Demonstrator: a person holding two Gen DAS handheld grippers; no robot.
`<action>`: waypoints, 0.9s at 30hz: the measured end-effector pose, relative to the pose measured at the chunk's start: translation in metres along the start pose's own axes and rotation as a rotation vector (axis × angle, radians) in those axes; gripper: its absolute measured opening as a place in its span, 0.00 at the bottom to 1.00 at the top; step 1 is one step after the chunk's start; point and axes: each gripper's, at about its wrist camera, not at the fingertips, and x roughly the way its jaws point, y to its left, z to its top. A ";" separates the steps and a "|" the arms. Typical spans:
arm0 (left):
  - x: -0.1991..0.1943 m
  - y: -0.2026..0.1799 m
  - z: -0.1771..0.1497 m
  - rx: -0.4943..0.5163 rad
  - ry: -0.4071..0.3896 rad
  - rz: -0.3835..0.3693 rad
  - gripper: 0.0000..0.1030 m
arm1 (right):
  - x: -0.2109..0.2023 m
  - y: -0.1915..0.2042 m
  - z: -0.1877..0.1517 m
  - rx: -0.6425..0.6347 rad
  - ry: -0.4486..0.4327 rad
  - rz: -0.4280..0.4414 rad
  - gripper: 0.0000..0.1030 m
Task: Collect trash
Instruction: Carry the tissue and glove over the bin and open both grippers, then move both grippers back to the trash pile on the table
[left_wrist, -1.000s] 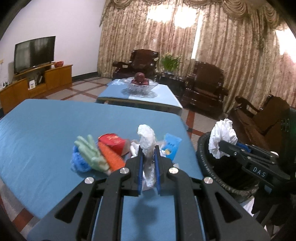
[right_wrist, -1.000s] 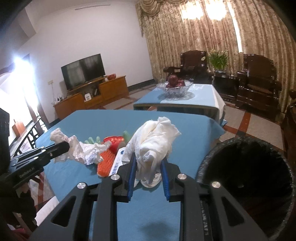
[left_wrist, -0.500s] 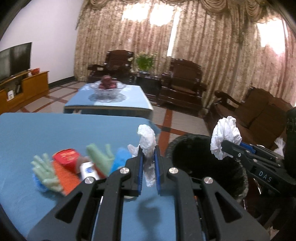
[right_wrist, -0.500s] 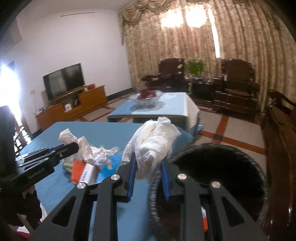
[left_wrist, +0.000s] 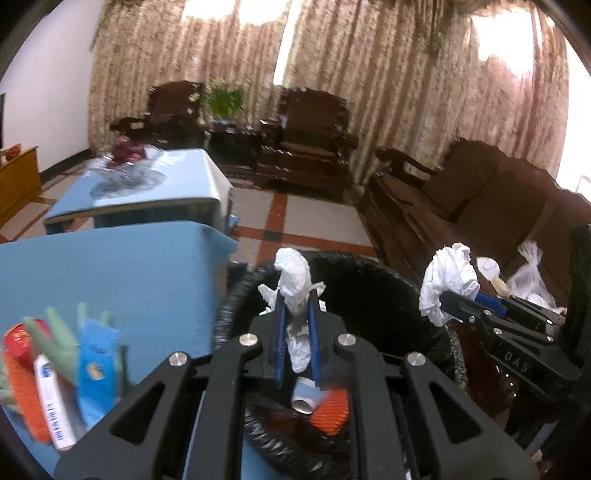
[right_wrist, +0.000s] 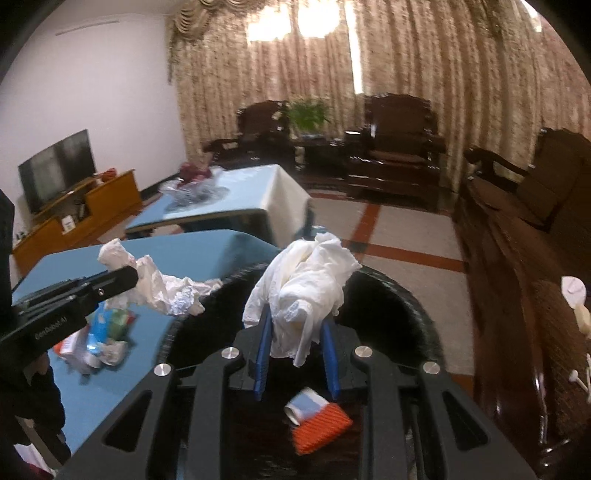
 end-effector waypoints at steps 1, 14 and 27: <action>0.004 0.000 0.000 0.002 0.011 -0.007 0.15 | 0.003 -0.004 -0.001 0.005 0.007 -0.013 0.32; -0.028 0.044 -0.014 -0.044 -0.023 0.096 0.75 | 0.005 0.005 -0.013 0.031 -0.012 -0.120 0.94; -0.143 0.141 -0.057 -0.102 -0.113 0.445 0.78 | 0.013 0.134 -0.010 -0.082 -0.045 0.142 0.94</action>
